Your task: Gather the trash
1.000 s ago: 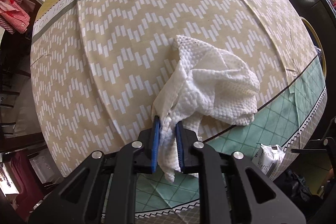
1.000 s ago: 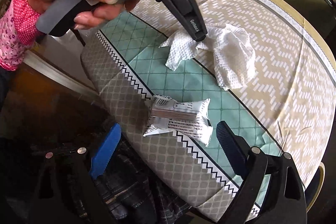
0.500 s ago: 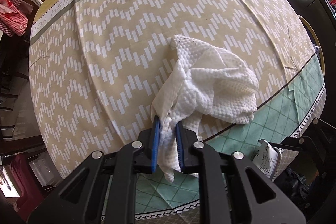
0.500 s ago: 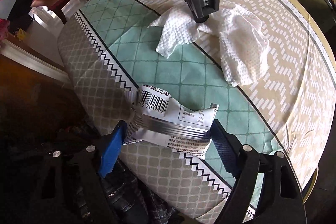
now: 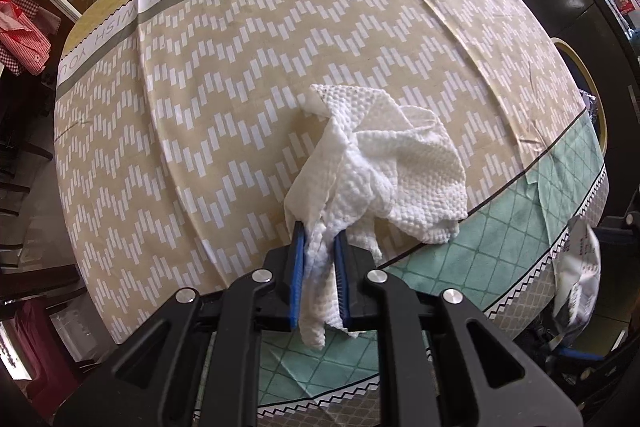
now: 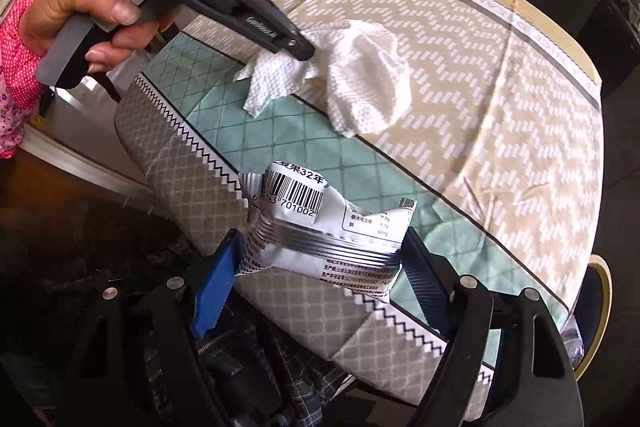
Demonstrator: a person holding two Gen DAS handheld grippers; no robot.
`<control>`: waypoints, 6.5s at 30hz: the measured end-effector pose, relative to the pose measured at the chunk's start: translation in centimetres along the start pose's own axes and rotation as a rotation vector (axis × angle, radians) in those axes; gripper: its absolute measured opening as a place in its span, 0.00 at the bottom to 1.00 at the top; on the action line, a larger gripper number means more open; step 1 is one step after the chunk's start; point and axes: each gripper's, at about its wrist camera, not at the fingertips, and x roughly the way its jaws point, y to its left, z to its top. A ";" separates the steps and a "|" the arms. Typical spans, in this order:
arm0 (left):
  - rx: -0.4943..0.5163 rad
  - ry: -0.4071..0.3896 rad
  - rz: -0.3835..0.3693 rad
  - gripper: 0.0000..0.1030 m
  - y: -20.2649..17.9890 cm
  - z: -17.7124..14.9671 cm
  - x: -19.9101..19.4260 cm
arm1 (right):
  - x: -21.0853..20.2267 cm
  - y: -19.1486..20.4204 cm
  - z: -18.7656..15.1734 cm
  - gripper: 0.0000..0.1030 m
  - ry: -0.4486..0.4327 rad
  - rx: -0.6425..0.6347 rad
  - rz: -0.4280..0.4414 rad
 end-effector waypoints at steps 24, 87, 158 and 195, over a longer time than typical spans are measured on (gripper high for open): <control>0.149 -0.119 -0.066 0.12 -9.7 5.0 -7.3 | -5.7 -32.0 -17.7 0.77 0.078 0.689 -0.334; 0.016 -0.903 0.069 0.93 -18.6 -8.5 -14.3 | -15.8 -13.7 -28.0 0.88 -0.473 0.635 -0.217; -0.287 -1.076 0.353 0.93 -10.7 -26.3 -19.7 | -21.9 -0.7 -24.5 0.95 -0.775 0.415 -0.455; -0.260 -1.069 0.344 0.93 -10.5 -26.0 -19.4 | -21.3 -0.8 -24.4 0.95 -0.765 0.424 -0.452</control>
